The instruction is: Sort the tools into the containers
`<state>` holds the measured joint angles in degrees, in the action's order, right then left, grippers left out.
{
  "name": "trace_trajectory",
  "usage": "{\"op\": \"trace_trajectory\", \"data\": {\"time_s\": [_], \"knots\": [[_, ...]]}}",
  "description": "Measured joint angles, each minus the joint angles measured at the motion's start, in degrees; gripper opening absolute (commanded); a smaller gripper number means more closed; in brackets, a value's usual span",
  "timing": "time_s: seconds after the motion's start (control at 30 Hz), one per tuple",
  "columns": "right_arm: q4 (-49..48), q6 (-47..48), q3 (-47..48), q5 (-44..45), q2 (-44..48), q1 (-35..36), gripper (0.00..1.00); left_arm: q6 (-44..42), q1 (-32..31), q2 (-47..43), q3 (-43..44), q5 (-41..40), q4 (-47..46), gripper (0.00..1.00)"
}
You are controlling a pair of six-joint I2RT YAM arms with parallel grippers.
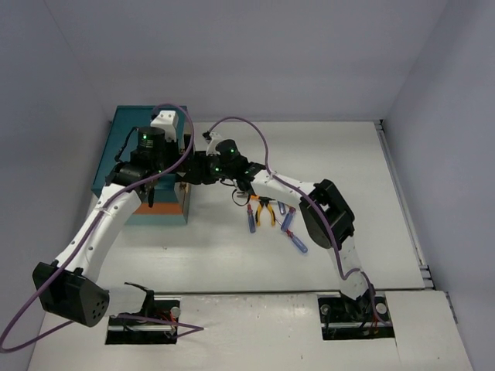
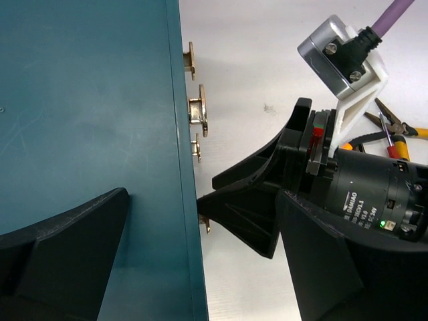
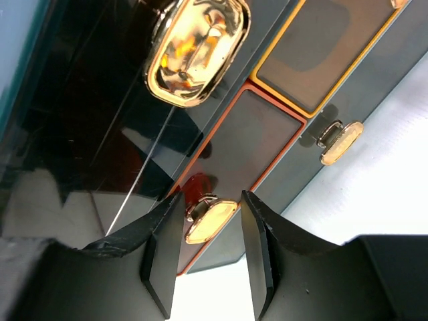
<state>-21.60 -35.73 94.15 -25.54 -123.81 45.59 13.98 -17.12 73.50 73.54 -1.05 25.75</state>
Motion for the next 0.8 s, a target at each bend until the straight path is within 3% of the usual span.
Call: {"op": "trace_trajectory", "data": {"time_s": [0.2,0.4,0.67,0.8], "knots": [[-3.1,-0.2,-3.7,-1.0,0.7,-2.3,0.37,-0.3,0.0,-1.4,2.4,-0.3,2.9,0.89],[-4.3,-0.3,-4.2,-1.1,1.9,-9.1,0.39,-3.8,0.0,-3.3,4.1,-3.2,5.0,0.89],[-7.8,-3.0,6.2,-4.9,-2.7,-13.5,0.62,-8.9,0.0,-4.5,3.6,-8.8,7.8,0.89],[-11.5,-5.7,13.6,-8.4,-9.5,-13.5,0.65,-9.6,0.0,-6.3,2.9,-10.1,8.7,0.89]]}}
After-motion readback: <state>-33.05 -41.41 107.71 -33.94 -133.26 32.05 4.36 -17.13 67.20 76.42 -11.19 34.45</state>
